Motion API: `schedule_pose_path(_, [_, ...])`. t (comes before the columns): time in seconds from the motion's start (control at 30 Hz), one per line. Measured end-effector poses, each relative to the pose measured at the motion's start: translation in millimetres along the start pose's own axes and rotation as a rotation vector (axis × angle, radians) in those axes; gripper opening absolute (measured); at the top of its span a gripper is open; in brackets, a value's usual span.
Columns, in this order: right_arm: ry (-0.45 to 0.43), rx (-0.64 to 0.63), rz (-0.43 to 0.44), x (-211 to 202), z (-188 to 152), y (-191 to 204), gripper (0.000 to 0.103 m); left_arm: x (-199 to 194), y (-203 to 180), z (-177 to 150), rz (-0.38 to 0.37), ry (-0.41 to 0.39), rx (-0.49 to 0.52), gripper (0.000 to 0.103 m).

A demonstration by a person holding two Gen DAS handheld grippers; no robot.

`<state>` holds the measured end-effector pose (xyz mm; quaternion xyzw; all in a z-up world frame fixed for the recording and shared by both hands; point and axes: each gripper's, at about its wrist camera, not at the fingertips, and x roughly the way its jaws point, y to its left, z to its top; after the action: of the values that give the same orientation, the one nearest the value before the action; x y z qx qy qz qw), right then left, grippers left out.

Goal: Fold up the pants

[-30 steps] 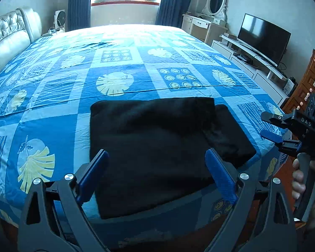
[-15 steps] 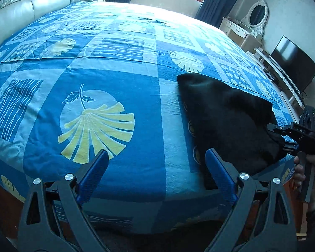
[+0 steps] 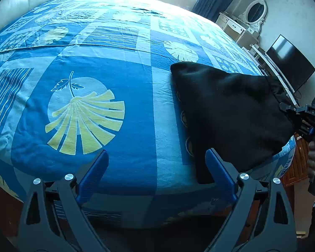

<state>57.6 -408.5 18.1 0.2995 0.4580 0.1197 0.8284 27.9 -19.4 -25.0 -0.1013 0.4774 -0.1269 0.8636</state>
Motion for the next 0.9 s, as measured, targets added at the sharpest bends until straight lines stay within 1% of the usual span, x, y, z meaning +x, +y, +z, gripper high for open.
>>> schedule_pose_path(0.13, [-0.047, -0.035, -0.007, -22, 13, 7, 0.014, -2, 4, 1, -0.006, 0.000, -0.023, 0.093])
schedule_pose_path(0.23, [-0.053, -0.033, -0.024, -31, 19, -3, 0.014, -2, 4, 2, -0.010, 0.001, -0.027, 0.093])
schedule_pose_path(0.4, [-0.047, 0.011, -0.059, -33, 18, -32, 0.014, -4, 1, 1, -0.017, -0.001, -0.017, 0.093])
schedule_pose_path(0.63, [-0.007, 0.136, -0.063, -12, 1, -93, 0.014, -2, -7, -3, -0.032, 0.008, 0.002, 0.093])
schedule_pose_path(0.7, [0.002, 0.180, -0.052, -5, -5, -111, 0.014, 0, -9, -5, -0.034, 0.016, 0.005, 0.093])
schedule_pose_path(0.8, [0.001, 0.253, 0.010, 4, -13, -134, 0.014, 5, -11, -7, -0.032, 0.029, 0.005, 0.093])
schedule_pose_path(0.9, [-0.008, 0.286, 0.067, 7, -17, -146, 0.014, 10, -14, -10, -0.037, 0.045, 0.003, 0.093])
